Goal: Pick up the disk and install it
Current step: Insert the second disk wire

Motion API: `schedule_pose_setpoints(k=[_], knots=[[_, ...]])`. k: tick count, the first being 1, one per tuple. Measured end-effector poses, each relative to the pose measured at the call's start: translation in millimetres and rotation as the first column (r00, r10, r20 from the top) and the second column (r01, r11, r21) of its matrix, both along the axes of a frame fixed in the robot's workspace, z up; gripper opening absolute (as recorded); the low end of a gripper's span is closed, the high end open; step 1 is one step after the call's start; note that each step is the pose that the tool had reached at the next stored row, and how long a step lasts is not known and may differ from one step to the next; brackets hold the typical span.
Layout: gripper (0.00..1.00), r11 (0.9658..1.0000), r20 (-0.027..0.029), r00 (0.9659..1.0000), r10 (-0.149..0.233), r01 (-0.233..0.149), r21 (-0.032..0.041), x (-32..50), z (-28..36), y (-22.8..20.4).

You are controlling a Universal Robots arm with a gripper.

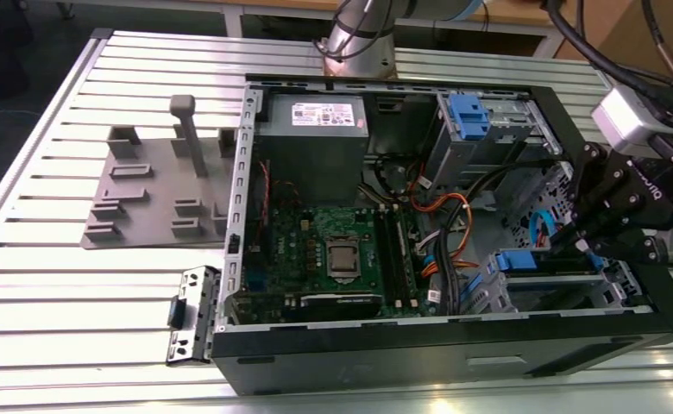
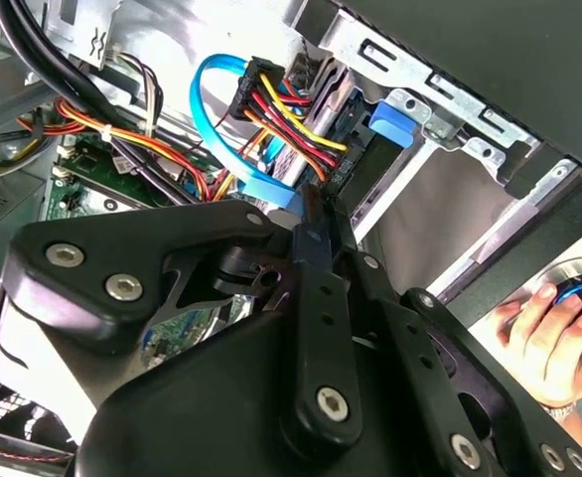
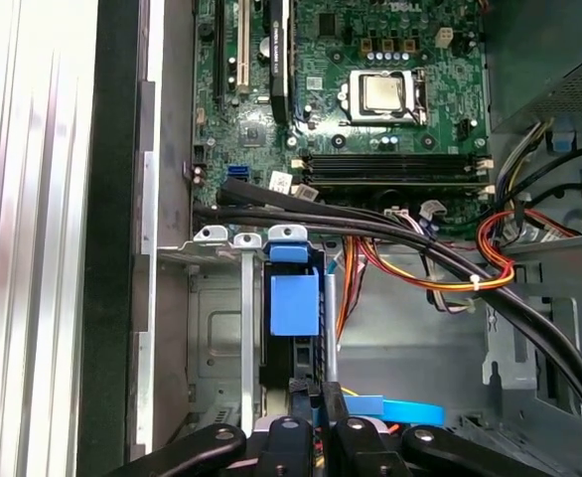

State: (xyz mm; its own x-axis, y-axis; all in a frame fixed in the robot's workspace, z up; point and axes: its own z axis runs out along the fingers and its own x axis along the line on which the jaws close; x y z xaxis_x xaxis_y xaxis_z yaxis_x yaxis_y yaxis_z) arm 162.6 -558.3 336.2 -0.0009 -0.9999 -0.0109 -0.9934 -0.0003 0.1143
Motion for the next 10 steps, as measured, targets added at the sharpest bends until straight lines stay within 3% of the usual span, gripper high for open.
schedule_pose_setpoints(k=[10], knots=[[0.16, 1.0000, -0.0001, 1.0000, 0.004, -0.004, -0.0002, 0.0, -3.5, -1.0]])
